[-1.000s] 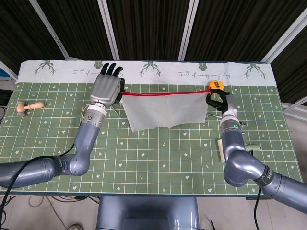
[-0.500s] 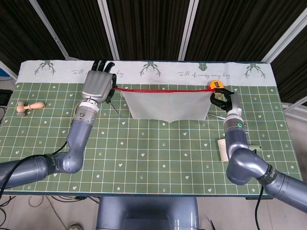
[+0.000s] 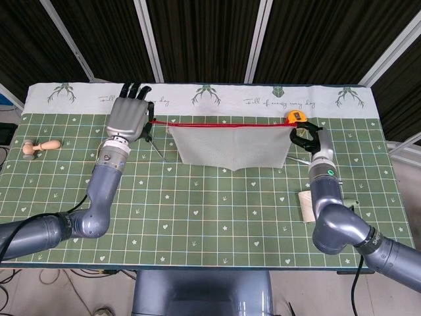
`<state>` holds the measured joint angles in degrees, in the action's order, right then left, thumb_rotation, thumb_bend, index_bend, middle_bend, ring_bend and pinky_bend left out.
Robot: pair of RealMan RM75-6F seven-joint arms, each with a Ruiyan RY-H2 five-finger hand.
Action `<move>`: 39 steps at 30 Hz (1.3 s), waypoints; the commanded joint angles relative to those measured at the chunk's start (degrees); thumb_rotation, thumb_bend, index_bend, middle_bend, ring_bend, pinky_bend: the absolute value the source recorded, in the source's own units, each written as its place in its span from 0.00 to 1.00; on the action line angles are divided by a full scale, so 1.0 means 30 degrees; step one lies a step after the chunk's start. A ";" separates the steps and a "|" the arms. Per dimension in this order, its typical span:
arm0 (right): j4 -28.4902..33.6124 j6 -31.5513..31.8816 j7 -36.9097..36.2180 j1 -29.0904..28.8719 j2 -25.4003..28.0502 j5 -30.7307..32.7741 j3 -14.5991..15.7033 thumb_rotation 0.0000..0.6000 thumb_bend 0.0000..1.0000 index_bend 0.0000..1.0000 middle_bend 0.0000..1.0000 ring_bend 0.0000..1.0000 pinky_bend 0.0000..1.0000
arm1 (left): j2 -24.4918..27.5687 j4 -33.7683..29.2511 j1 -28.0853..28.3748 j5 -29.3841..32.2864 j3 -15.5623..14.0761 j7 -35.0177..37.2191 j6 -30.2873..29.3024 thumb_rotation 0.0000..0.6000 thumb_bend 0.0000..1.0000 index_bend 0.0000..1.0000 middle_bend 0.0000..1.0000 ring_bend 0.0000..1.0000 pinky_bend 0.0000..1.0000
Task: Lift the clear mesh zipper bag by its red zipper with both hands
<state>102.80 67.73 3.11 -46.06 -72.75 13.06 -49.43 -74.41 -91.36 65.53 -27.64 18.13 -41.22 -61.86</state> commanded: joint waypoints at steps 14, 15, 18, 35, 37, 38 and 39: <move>0.1277 -0.0864 0.1815 0.0452 0.1117 -0.2273 0.2111 1.00 0.20 0.00 0.00 0.00 0.19 | 0.0928 -0.1448 -0.1063 -0.0587 0.0004 0.1481 -0.0161 1.00 0.06 0.14 0.06 0.00 0.00; 0.1391 -0.0833 0.1936 0.0580 0.1267 -0.2548 0.2337 1.00 0.20 0.00 0.00 0.00 0.19 | 0.1052 -0.1701 -0.1237 -0.0669 -0.0020 0.1659 -0.0248 1.00 0.06 0.14 0.06 0.00 0.00; 0.1816 -0.0815 0.2205 0.1060 0.1684 -0.3541 0.3103 1.00 0.20 0.00 0.00 0.00 0.19 | 0.1528 -0.2730 -0.2010 -0.1276 -0.0250 0.2346 -0.0715 1.00 0.06 0.14 0.06 0.00 0.00; 0.4933 0.0367 0.1919 0.8096 0.4196 -2.0575 1.2193 1.00 0.16 0.00 0.00 0.00 0.19 | 0.4592 -0.7757 -1.0191 -1.2431 -0.6079 0.7929 -0.4874 1.00 0.06 0.13 0.03 0.00 0.00; 0.4493 0.0905 0.1851 0.8839 0.4157 -2.2998 1.3273 1.00 0.16 0.00 0.00 0.00 0.19 | 0.4698 -0.7648 -1.1178 -1.3939 -0.6994 0.8386 -0.5445 1.00 0.06 0.11 0.02 0.00 0.00; 0.4189 0.1210 0.1844 0.9195 0.4153 -2.4179 1.3794 1.00 0.16 0.00 0.00 0.00 0.19 | 0.4702 -0.7543 -1.1620 -1.4611 -0.7354 0.8605 -0.5738 1.00 0.06 0.10 0.01 0.00 0.00; 0.3843 0.1611 0.1788 0.9558 0.4109 -2.5344 1.4261 1.00 0.16 0.00 0.00 0.00 0.19 | 0.4689 -0.7395 -1.2056 -1.5255 -0.7692 0.8800 -0.6049 1.00 0.06 0.10 0.01 0.00 0.00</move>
<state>116.07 68.58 9.13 -24.16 -61.34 -48.45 -15.45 -61.33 -113.49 34.14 -67.63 -0.62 -17.89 -76.64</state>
